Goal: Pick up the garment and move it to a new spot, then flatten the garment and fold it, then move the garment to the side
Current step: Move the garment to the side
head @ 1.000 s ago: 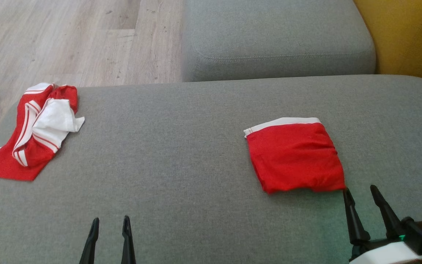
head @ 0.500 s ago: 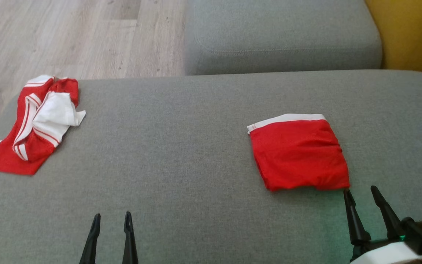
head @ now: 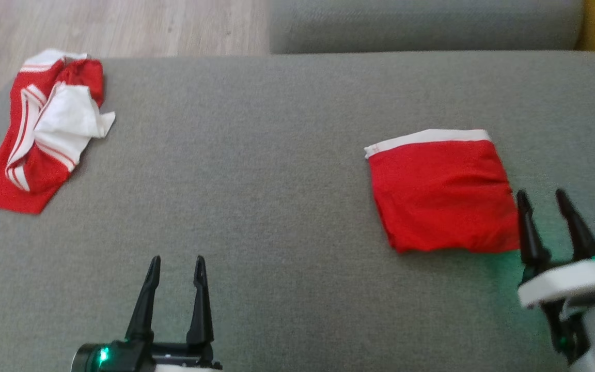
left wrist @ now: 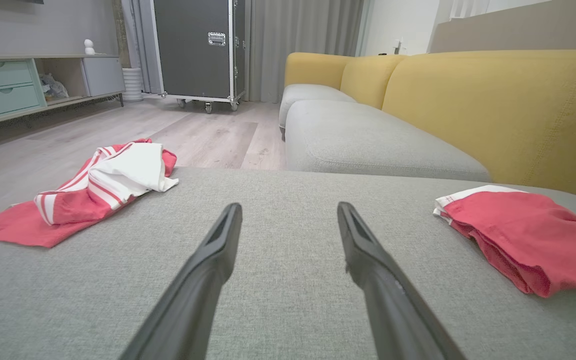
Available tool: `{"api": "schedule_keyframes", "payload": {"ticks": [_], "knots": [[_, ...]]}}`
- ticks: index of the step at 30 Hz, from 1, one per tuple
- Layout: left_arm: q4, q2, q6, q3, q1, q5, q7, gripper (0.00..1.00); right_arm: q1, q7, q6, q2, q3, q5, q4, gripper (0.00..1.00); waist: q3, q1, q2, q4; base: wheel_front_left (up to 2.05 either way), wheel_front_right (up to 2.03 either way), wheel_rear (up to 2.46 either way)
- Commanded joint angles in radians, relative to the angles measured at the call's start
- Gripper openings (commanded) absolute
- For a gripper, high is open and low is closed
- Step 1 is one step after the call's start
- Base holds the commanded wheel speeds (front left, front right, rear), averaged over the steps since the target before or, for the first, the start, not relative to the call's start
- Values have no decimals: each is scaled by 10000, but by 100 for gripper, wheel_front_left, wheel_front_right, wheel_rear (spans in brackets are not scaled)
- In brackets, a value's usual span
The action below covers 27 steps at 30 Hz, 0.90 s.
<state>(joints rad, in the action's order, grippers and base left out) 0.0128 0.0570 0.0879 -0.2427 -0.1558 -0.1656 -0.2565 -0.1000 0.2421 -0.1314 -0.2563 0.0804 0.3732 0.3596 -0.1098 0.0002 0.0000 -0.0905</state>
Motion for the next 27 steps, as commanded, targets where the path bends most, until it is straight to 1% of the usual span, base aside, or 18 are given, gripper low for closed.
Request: {"api": "schedule_keyframes", "payload": {"ticks": [1, 4, 8, 9, 11, 12, 13, 14, 15, 21, 24, 27], "knots": [[-280, -67, 4, 196, 343, 43, -53, 100, -460, -82, 7, -301, 99, 132, -104, 100, -247, -2, 0, -124, 0, 0, 0], [-243, -68, 17, 24, 554, 23, -53, 100, -1158, -676, 7, -548, 64, 361, 528, 100, -497, -2, 0, -245, 0, 0, 0], [-175, -68, 38, -197, 816, -28, -53, 100, -1834, -1770, 7, -851, 99, 647, 1440, 100, -760, -2, 0, -431, 0, 0, 0], [-138, -68, 51, -272, 917, -56, -53, 100, -2058, -2295, 7, -978, 212, 810, 1805, 100, -869, -2, 0, -505, 0, 0, 0], [-108, -68, 73, -323, 995, -91, -53, 100, -2220, -2714, 7, -1050, 407, 1085, 2050, 100, -953, -2, 0, -552, 0, 0, 0], [-91, -68, 83, -344, 1029, -109, -53, 100, -2267, -2933, 7, -1061, 542, 1271, 2122, 95, -994, -2, 0, -568, 0, 0, 0], [-74, -68, 93, -361, 1059, -127, -53, 100, -2295, -3148, 7, -1081, 693, 1470, 2166, 63, -1026, -2, 0, -576, 0, 0, 0], [-63, -68, 103, -376, 1088, -140, -53, 100, -2313, -3324, 7, -1122, 856, 1668, 2163, 20, -1067, -2, 0, -580, 0, 0, 0], [-57, -68, 116, -389, 1117, -152, -53, 100, -2328, -3419, 7, -1186, 1002, 1841, 2112, 0, -1109, -2, 0, -576, 0, 0, 0], [-116, -68, 175, -379, 1272, -219, -53, 100, -2520, -3238, 7, -1757, 1176, 2137, 1771, 0, -1422, -2, 0, -356, 0, 0, 0], [-148, -68, 116, -362, 1442, -207, -53, 100, -2714, -3268, 7, -2292, 1062, 2121, 1578, 0, -1737, -2, 0, -102, 0, 0, 0], [-193, -68, 54, -365, 1706, -180, -53, 100, -2905, -3452, 7, -3009, 818, 2095, 1398, 0, -2171, -2, 0, 161, 0, 0, 0]]}}
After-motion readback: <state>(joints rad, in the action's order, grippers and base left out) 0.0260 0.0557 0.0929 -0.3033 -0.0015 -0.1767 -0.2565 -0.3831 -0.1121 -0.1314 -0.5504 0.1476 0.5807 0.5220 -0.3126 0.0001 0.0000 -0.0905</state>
